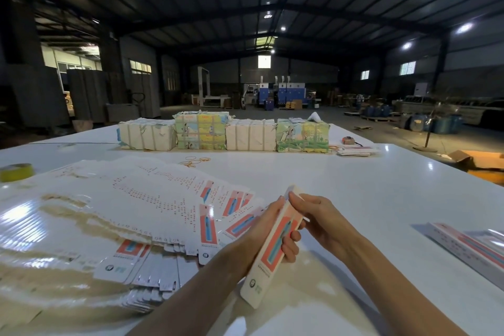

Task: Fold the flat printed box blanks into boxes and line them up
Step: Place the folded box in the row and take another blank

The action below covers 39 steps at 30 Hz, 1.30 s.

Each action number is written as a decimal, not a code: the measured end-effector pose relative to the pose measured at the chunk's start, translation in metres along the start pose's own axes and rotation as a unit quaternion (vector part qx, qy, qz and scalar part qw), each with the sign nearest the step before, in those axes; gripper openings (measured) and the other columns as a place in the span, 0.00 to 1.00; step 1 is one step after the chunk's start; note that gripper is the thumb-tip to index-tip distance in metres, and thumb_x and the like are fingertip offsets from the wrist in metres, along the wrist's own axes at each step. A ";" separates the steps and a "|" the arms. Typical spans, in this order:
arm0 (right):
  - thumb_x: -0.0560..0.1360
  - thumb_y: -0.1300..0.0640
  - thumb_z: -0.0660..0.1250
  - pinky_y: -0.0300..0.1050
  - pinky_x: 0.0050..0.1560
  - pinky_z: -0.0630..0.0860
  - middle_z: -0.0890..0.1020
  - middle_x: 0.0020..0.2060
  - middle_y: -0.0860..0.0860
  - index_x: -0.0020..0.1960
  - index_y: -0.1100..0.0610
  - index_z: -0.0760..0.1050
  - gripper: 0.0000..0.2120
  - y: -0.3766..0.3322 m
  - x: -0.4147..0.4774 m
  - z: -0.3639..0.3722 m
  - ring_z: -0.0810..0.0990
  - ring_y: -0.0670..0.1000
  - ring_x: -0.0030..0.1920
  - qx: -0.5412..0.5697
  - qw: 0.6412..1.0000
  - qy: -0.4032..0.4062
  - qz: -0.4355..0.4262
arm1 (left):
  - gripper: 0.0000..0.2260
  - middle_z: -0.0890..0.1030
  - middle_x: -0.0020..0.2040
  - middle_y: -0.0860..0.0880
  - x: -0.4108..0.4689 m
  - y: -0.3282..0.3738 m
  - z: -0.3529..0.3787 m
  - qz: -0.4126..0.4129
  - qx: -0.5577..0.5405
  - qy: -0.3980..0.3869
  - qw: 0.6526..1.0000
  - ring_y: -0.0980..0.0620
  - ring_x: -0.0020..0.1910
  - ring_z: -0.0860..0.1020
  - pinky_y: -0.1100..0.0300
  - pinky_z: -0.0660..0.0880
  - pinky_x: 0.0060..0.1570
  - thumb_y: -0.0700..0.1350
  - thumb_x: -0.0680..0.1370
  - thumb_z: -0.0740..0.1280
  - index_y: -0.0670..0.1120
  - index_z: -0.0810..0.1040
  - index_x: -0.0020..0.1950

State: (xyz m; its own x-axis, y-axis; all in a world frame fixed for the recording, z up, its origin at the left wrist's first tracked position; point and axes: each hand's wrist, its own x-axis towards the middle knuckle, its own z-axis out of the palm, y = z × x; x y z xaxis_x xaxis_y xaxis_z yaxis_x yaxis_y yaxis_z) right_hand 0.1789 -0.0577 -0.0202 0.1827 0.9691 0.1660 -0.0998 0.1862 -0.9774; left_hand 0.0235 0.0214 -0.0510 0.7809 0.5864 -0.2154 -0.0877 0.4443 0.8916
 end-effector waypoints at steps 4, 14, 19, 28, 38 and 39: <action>0.78 0.52 0.74 0.48 0.51 0.84 0.85 0.47 0.60 0.67 0.55 0.75 0.20 0.004 0.000 0.009 0.85 0.61 0.50 0.012 0.998 0.040 -0.044 | 0.24 0.80 0.38 0.44 0.004 0.001 -0.005 -0.001 -0.088 -0.052 0.995 0.51 0.29 0.80 0.59 0.81 0.32 0.65 0.79 0.70 0.42 0.77 0.52; 0.77 0.43 0.72 0.40 0.38 0.84 0.89 0.45 0.50 0.71 0.43 0.71 0.24 0.009 -0.007 0.020 0.90 0.53 0.47 -0.082 0.988 0.082 -0.098 | 0.31 0.82 0.57 0.33 -0.018 0.003 0.017 0.121 0.011 0.054 0.991 0.38 0.48 0.85 0.42 0.85 0.48 0.65 0.77 0.68 0.42 0.77 0.67; 0.81 0.48 0.72 0.35 0.44 0.82 0.89 0.44 0.49 0.71 0.43 0.72 0.20 0.008 -0.002 0.004 0.89 0.50 0.48 -0.127 0.980 0.104 -0.113 | 0.44 0.85 0.58 0.48 -0.016 0.007 0.015 0.227 0.251 0.155 0.928 0.49 0.47 0.88 0.44 0.85 0.51 0.72 0.68 0.71 0.54 0.65 0.79; 0.77 0.40 0.74 0.30 0.40 0.79 0.89 0.46 0.42 0.72 0.40 0.63 0.30 0.011 -0.002 0.006 0.88 0.44 0.50 -0.142 0.981 0.097 -0.087 | 0.39 0.78 0.58 0.68 -0.016 0.006 0.009 0.253 0.359 0.129 0.889 0.57 0.50 0.86 0.61 0.84 0.43 0.63 0.67 0.78 0.74 0.58 0.71; 0.81 0.48 0.73 0.35 0.45 0.82 0.89 0.46 0.49 0.66 0.47 0.75 0.15 0.011 -0.005 0.006 0.89 0.52 0.50 -0.154 0.979 0.058 -0.118 | 0.36 0.79 0.54 0.63 -0.019 0.005 0.014 0.272 0.400 0.184 0.856 0.60 0.48 0.85 0.71 0.79 0.36 0.61 0.68 0.75 0.66 0.62 0.71; 0.81 0.49 0.72 0.35 0.45 0.83 0.89 0.46 0.49 0.65 0.48 0.76 0.14 0.011 -0.005 0.005 0.89 0.52 0.49 -0.158 0.979 0.057 -0.113 | 0.35 0.79 0.54 0.63 -0.018 0.004 0.015 0.271 0.414 0.185 0.849 0.57 0.47 0.86 0.70 0.79 0.36 0.61 0.68 0.75 0.65 0.62 0.71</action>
State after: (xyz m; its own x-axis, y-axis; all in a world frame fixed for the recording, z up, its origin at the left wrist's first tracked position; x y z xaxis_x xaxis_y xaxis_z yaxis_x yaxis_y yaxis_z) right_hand 0.1716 -0.0596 -0.0309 0.2747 0.8813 0.3845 0.2595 0.3171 -0.9122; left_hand 0.0183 0.0022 -0.0377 0.5041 0.7927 0.3427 0.2121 -0.4983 0.8407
